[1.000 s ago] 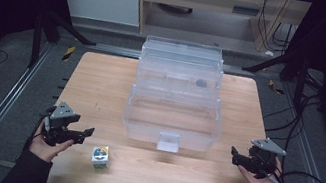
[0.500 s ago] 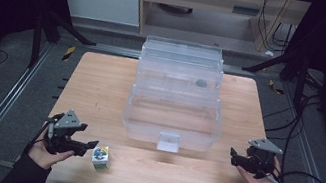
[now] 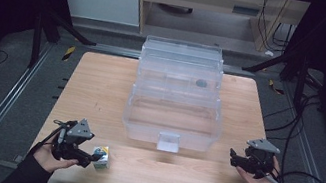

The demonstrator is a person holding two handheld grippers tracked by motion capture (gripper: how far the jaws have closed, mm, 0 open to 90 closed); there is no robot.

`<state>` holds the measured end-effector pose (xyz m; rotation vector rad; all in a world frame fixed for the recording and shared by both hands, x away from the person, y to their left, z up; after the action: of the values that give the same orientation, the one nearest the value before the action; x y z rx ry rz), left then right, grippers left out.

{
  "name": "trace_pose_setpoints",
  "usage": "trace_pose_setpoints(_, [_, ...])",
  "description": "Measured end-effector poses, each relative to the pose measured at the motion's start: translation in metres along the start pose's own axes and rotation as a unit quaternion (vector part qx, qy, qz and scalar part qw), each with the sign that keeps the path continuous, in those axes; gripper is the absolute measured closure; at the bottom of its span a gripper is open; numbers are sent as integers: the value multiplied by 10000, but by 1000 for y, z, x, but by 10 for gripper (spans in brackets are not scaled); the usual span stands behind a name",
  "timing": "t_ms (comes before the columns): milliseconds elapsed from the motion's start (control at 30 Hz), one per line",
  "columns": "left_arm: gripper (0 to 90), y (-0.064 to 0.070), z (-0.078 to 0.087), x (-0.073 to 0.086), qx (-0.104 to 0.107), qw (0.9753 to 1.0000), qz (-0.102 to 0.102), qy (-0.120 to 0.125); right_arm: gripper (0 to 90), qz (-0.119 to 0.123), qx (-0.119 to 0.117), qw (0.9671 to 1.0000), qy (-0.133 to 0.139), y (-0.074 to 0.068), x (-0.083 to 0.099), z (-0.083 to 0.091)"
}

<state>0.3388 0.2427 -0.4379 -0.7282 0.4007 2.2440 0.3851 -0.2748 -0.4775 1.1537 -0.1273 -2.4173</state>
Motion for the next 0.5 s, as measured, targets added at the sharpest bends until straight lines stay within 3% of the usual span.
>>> trace_pose_setpoints(233, [250,4,-11,1,101,9995,-150,-269,140,47,-7,10000,-10,0,0,-1])
trace_pose_setpoints(500, [337,5,-18,3,224,9989,-157,-388,140,109,-44,9999,-68,-1,0,-3])
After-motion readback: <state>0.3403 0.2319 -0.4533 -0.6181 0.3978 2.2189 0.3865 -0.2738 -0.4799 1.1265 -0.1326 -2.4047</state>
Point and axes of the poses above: each handheld gripper's, and its own axes: z roughly backward along the jaws, x roughly out of its underside, y roughly to its right, the point moved 2 cm from there along -z, roughly forward along the jaws, and after that the axes turned 9 degrees about z, right-handed, at the moved point
